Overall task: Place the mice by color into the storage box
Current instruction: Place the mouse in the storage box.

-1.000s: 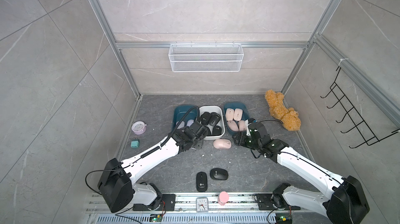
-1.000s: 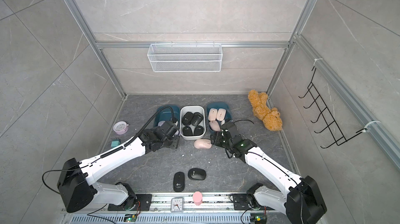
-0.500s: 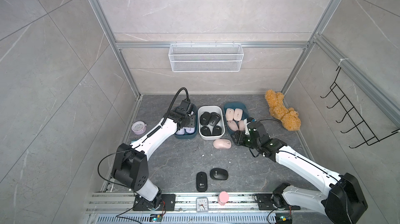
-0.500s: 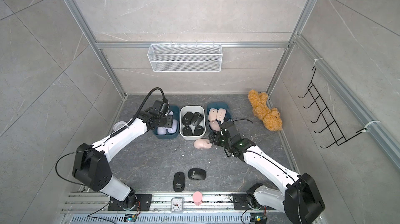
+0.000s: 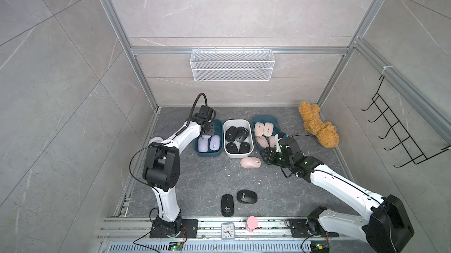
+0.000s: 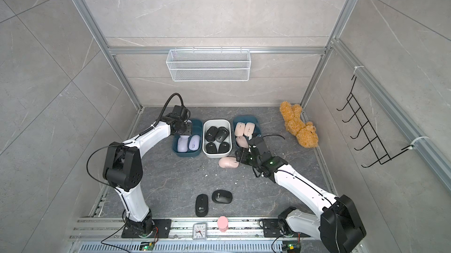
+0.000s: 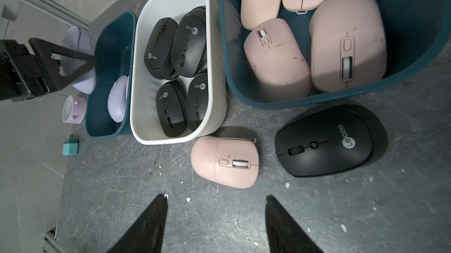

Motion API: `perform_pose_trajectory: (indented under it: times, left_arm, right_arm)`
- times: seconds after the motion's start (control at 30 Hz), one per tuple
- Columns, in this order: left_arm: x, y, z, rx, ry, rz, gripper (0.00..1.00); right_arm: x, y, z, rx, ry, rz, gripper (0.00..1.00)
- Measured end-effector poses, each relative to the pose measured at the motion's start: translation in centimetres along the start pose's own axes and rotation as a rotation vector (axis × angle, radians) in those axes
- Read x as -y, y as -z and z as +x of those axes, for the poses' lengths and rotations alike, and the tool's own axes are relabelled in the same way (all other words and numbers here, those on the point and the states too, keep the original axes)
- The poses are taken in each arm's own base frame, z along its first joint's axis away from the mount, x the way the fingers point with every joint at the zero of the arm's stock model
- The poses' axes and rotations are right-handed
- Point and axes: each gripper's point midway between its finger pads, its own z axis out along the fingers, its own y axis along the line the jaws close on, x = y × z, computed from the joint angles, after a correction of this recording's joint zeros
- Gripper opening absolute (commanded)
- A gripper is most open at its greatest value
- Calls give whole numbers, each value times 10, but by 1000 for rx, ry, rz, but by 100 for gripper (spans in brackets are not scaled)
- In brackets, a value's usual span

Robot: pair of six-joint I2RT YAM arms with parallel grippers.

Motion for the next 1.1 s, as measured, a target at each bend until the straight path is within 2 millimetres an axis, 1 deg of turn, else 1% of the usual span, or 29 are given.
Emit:
perform_pose_trajectory:
  times: [0.07,0.13,0.33,0.53,0.73,1.0,1.1]
  left_arm:
    - [-3,-9,2,-17,3,-8,57]
    - [-5,-14,4,-26,3,-14,57]
    - [-7,-24,-4,-21,-5,-25,57]
    - [-7,-37,1,-42,-17,-36,57]
    - [-9,-50,-2,-46,-29,-59,57]
    - [-10,-53,-12,-29,-28,-61,57]
    - [-9,-58,-13,-31,-32,-62,57]
  right_arm:
    - [0,0,0,0,0,0,65]
    - [0,0,0,0,0,0,65]
    - [0,0,0,0,0,0,65]
    - [0,0,0,0,0,1,65]
    - [2,-3,2,-8,0,8,65]
    - [3,-5,3,-15,-1,14,65]
    - [4,-6,4,-19,-1,18,65]
